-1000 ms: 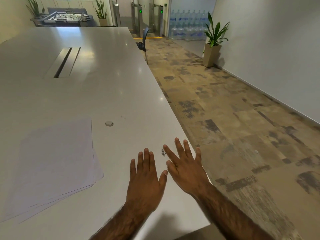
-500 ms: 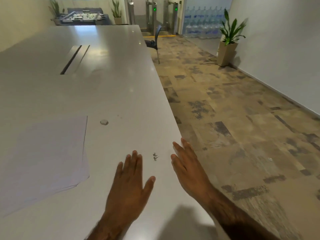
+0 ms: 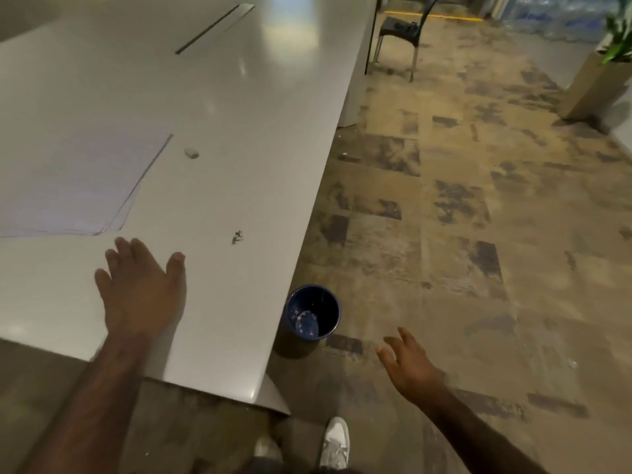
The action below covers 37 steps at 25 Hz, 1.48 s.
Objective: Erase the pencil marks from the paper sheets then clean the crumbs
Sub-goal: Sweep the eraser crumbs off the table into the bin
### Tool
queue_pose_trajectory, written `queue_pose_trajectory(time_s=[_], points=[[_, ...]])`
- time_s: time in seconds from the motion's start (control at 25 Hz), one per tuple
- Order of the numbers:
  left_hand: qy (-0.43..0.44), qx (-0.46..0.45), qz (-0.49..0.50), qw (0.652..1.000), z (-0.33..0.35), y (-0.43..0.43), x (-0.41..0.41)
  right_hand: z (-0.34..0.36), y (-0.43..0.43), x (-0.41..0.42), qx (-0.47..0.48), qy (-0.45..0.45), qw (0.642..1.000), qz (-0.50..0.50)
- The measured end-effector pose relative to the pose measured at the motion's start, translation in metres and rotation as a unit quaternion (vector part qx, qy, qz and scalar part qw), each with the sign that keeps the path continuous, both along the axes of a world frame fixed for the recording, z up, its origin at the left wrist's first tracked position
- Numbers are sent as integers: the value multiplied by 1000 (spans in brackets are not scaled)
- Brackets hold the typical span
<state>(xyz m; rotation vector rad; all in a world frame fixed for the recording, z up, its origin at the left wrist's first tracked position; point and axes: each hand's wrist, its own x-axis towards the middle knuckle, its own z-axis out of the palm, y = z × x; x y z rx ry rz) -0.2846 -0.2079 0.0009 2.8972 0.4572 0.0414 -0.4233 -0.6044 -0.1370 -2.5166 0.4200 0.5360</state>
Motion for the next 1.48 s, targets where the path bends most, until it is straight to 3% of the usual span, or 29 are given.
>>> queue_pose_trajectory(time_s=[0.2, 0.32, 0.44, 0.52, 0.56, 0.6, 0.68, 0.8, 1.0, 1.24, 1.48], points=[[58, -55, -37, 996, 2, -58, -79, -47, -10, -38, -25, 84, 995, 48], [19, -39, -153, 987, -16, -112, -134, -73, -20, -53, -17, 117, 990, 72], [-65, -73, -340, 935, -44, -170, -189, -84, -39, -55, -26, 167, 979, 118], [-43, -112, -442, 889, -79, -197, -202, -91, -50, -43, -21, 179, 972, 154], [-16, -122, -440, 889, -103, -205, -197, -94, -57, -32, -18, 187, 969, 163], [25, -152, -390, 908, -131, -212, -188, -99, -65, -18, -15, 195, 966, 167], [138, -240, -200, 940, -195, -223, -158, -122, -85, 13, -12, 199, 964, 177], [208, -312, 2, 927, -297, -225, -104, -180, -108, 70, -4, 190, 966, 176], [223, -262, 47, 938, -481, -219, -8, -330, -113, 175, 57, 134, 986, 80], [196, -397, 186, 877, -637, -221, 57, -491, -76, 225, 135, 140, 980, -38], [124, -540, 295, 779, -736, -220, 97, -582, -51, 265, 195, 116, 966, -120]])
